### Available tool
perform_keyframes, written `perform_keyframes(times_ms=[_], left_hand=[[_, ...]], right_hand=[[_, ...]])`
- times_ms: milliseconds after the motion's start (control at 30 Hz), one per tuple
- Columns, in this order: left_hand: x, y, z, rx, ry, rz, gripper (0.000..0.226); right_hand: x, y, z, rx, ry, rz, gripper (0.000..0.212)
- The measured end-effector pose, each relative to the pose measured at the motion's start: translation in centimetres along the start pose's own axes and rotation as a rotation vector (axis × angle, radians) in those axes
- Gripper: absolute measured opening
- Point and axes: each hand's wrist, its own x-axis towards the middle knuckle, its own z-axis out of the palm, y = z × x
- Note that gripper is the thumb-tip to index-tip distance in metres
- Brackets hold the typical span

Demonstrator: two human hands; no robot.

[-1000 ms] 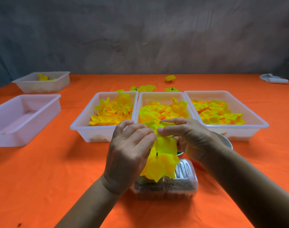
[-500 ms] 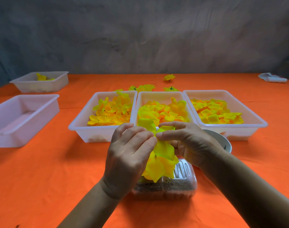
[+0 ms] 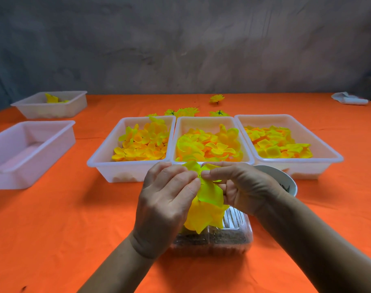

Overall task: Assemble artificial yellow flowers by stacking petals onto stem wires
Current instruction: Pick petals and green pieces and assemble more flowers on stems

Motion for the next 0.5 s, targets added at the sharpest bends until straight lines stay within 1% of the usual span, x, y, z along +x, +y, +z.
perform_keyframes(times_ms=[67,200,233,333,367,500], left_hand=[[0.00,-0.02,-0.02,0.003,0.011,0.007,0.014],[-0.06,0.14,0.06,0.016,0.018,0.014,0.014],[-0.09,0.17,0.09,0.014,0.014,0.012,0.015],[-0.11,0.15,0.17,0.008,0.007,-0.005,0.015],[-0.08,0.14,0.17,0.006,0.004,-0.008,0.015],[0.10,0.07,0.10,0.018,-0.015,0.000,0.014]], right_hand=[[-0.03,0.00,0.03,-0.001,0.011,-0.012,0.045],[-0.04,-0.04,0.12,-0.009,0.032,-0.018,0.051],[-0.02,-0.04,0.13,-0.011,0.032,-0.013,0.048],[0.06,-0.08,0.05,-0.010,0.029,0.011,0.029],[0.07,-0.07,0.02,-0.007,0.026,0.021,0.025],[0.18,-0.12,0.05,-0.003,0.033,0.030,0.022]])
